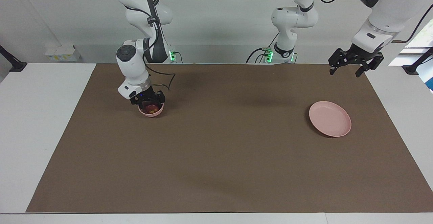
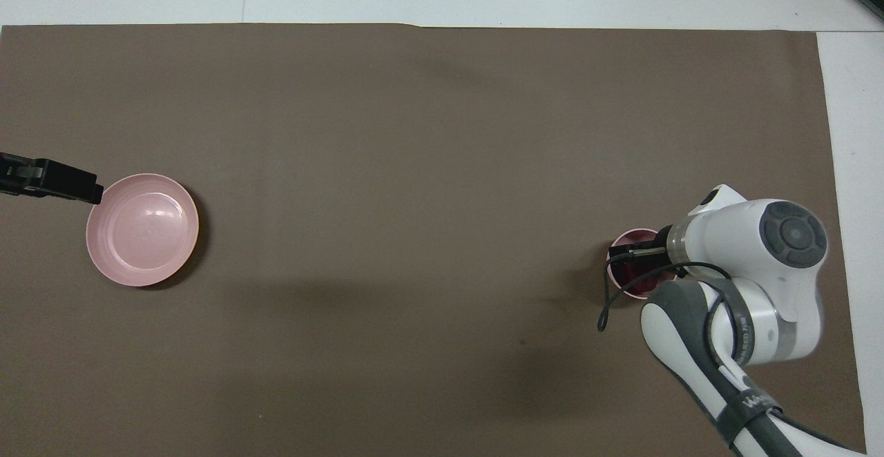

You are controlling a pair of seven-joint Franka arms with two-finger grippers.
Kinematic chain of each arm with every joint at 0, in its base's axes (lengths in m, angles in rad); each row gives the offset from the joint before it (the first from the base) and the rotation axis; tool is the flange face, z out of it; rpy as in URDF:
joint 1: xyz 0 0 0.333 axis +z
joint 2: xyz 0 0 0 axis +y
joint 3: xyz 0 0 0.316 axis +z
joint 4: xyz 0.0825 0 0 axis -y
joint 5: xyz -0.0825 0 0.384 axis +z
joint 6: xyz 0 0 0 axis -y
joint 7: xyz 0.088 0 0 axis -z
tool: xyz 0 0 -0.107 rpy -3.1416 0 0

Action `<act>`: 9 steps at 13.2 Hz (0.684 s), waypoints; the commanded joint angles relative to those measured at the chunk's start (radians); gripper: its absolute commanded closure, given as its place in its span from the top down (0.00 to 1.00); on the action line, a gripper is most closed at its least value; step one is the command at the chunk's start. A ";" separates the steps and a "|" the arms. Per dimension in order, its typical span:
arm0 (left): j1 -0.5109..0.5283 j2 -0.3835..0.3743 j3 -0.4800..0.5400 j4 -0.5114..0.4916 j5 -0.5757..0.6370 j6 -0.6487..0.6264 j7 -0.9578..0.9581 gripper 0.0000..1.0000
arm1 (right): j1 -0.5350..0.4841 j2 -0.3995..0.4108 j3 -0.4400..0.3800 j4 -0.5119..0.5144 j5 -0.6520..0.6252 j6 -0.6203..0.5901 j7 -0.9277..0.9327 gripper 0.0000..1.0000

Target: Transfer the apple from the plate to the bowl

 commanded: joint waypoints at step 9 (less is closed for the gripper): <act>0.009 -0.035 -0.001 0.005 0.020 -0.022 0.016 1.00 | -0.103 0.000 -0.002 0.598 -0.015 -0.574 0.047 1.00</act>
